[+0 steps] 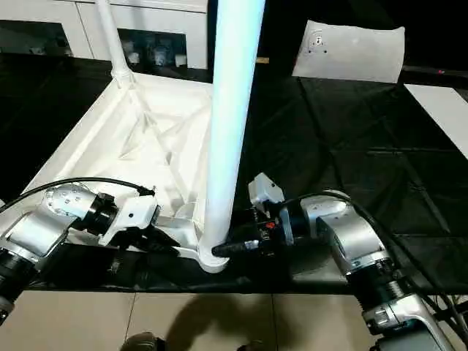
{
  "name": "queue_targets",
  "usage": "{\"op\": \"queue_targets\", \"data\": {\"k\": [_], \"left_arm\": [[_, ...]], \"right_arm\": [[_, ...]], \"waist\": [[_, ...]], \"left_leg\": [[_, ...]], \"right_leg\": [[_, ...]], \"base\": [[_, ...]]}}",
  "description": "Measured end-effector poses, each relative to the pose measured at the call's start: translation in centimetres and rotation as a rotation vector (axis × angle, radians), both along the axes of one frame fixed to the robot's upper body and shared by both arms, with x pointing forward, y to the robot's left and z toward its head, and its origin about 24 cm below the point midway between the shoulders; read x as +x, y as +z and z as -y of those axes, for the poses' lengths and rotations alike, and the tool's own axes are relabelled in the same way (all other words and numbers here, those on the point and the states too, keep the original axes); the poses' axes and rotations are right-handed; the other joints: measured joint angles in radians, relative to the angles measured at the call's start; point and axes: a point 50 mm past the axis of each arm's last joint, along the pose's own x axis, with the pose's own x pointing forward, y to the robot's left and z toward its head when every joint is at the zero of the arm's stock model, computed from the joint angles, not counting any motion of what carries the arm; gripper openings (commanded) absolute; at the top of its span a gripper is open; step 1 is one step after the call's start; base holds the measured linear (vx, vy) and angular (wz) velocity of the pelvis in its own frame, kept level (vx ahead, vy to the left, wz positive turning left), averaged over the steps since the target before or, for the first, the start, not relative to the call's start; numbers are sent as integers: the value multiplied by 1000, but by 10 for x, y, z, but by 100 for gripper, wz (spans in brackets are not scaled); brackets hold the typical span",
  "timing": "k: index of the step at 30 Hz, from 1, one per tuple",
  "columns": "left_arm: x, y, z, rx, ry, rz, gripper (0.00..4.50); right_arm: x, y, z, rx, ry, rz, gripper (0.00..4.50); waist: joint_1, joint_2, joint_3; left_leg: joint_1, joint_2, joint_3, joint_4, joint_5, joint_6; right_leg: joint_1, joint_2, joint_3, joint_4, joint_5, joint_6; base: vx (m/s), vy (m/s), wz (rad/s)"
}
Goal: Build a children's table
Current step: Rotate leg to tighten
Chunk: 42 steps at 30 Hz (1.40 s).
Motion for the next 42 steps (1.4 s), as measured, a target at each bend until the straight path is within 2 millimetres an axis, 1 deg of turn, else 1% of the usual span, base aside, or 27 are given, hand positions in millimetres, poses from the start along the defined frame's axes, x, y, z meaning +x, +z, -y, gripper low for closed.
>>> {"op": "queue_targets", "data": {"k": [3, 5, 8, 9, 11, 12, 17, 22, 26, 29, 30, 33, 35, 36, 40, 42], "left_arm": [[0, 0, 0, 0, 0, 0, 0], [0, 0, 0, 0, 0, 0, 0], [0, 0, 0, 1, -1, 0, 0], [0, 0, 0, 1, -1, 0, 0], [0, 0, 0, 1, -2, -1, 0], [0, 0, 0, 1, -3, -2, 0], [0, 0, -1, 3, -5, -5, 0], [-2, 1, 0, 2, -1, -23, 0], [-7, -2, 1, -24, 25, -69, 0], [-9, -3, 2, -31, 51, -90, 0], [-10, -4, 4, -38, 67, -99, 0], [-10, -5, 3, -41, 149, -123, 0], [-7, -6, 5, -52, 233, -131, 0], [-4, -7, 8, -61, 279, -129, 0], [9, -10, 24, -110, 477, -102, 0], [14, -10, 31, -129, 544, -90, 0]], "right_arm": [[1, -3, -1, 1, -14, -8, 316], [1, -3, -1, 2, -13, -12, 291], [0, -4, -2, 8, -4, -28, 269], [0, -4, -2, 9, -3, -33, 269], [0, -4, -2, 11, -5, -44, 245], [0, -4, -2, 13, -5, -45, 245], [0, -3, -2, 16, -2, -45, 213], [-3, -2, -2, 11, 2, -51, 209], [-12, -5, 2, 28, -14, -69, 209], [-17, -6, 3, 42, -46, -74, 209], [-20, -8, 0, 55, -66, -71, 209], [-27, -11, -3, 80, -178, -65, 208], [-25, -12, -6, 81, -295, -52, 207], [-23, -12, -7, 82, -357, -48, 207], [-5, -11, -15, 86, -670, -40, 207], [2, -10, -18, 83, -775, -35, 207]], "waist": [[0, 0, 0], [0, 0, 0], [0, 0, 0], [0, 0, 0], [0, 0, 0], [0, 0, 0], [0, 0, 0], [2, 0, 0], [4, 2, 1], [3, 5, 2], [3, 6, 3], [-4, 13, 7], [-13, 16, 9], [-19, 17, 9], [-59, 17, 9], [-64, 17, 9]], "left_leg": [[0, 0, 0, 0, 0, 0], [0, 0, 0, 0, 0, 0], [0, 0, 0, 0, 0, 0], [0, 0, 0, 0, 0, 0], [0, 0, 0, 0, 0, 0], [0, 0, 0, 0, 0, 0], [0, 0, 0, 0, 0, 0], [-1, 0, 0, 0, 0, 0], [-1, 0, 1, -1, -1, -1], [0, 0, 1, 0, -4, -5], [0, 0, 1, -1, -3, -5], [4, 0, 1, -1, -3, -6], [5, 0, 1, -2, -2, -8], [6, -1, 1, -3, -2, -8], [7, -1, 0, -4, 1, -12], [6, -1, 0, -7, 1, -12]], "right_leg": [[0, 0, 0, 0, 0, 0], [0, 0, 0, 0, 0, 0], [0, 0, 0, 0, 0, 0], [0, 0, 0, 0, 0, 0], [0, 0, 0, 0, 0, 0], [0, 0, 0, 0, 0, 0], [0, 0, 0, 0, 0, 0], [0, 0, 0, -1, 0, 0], [0, -1, 0, -1, 0, -1], [0, -1, 0, 0, 0, -1], [0, -1, 0, 0, 0, -1], [2, -1, 2, 0, 0, -1], [3, -3, 3, 1, -1, 1], [3, -4, 2, 1, -2, 3], [-2, -6, 0, -3, -3, 4], [-5, -6, -1, -6, -3, 4]], "base": [[0, 0, 0], [0, 0, 0], [0, 0, 0], [0, 0, 0], [0, 0, 0], [0, 0, 0], [0, 0, 0], [0, 0, 0], [0, 0, 0], [0, 0, 0], [0, 0, 0], [0, 0, 0], [0, 0, 0], [0, 0, 0], [0, 0, 0], [0, 0, 0]]}}
